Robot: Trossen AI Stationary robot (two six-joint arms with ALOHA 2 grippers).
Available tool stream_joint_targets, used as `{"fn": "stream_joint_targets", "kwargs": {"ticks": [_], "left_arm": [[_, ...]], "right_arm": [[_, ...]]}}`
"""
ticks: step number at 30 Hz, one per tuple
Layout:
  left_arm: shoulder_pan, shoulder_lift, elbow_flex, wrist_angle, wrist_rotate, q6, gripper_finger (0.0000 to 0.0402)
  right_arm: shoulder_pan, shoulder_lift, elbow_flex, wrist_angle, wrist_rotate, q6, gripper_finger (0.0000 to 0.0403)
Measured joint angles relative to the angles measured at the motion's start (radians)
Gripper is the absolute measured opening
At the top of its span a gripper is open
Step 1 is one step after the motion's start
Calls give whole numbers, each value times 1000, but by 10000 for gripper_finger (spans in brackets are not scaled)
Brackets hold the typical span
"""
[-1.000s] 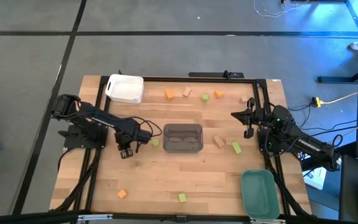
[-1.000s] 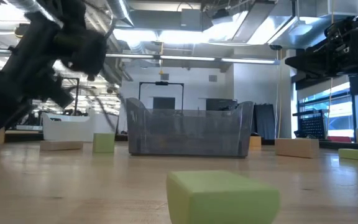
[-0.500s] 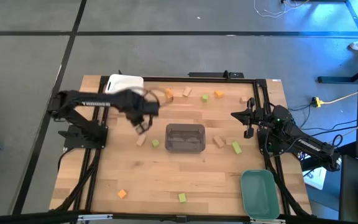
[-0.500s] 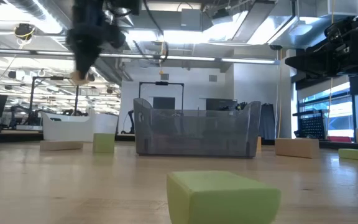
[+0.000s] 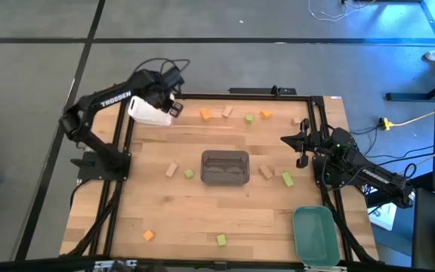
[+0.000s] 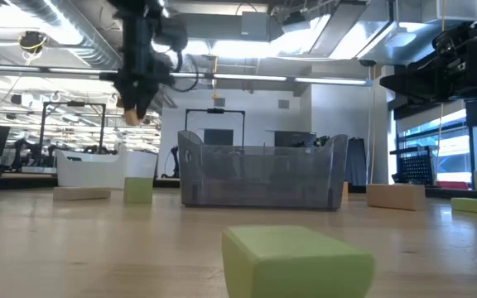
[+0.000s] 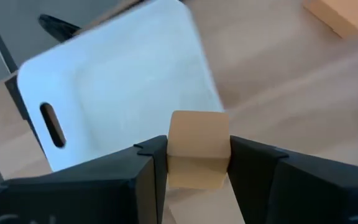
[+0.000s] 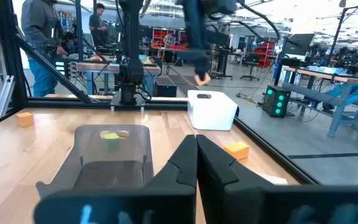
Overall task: Sort & place blocks by color
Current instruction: Put the yellow block into the white bin, then put the brown block into the black bin
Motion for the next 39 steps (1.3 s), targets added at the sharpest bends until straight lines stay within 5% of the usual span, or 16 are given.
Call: {"fn": "stream_joint_targets", "kwargs": {"ticks": [7, 19, 24, 31, 39], "left_arm": [[130, 136, -16, 69, 43, 100, 108], [183, 264, -17, 127, 47, 141, 134], [183, 262, -17, 147, 44, 164, 180], [171, 253, -17, 147, 81, 179, 187], [69, 33, -16, 187, 265, 258, 189]], "right_arm": [[0, 0, 0, 0, 0, 0, 1], [0, 0, 0, 0, 0, 0, 1], [0, 0, 0, 0, 0, 0, 0], [0, 0, 0, 0, 0, 0, 1], [0, 0, 0, 0, 0, 0, 1]]}}
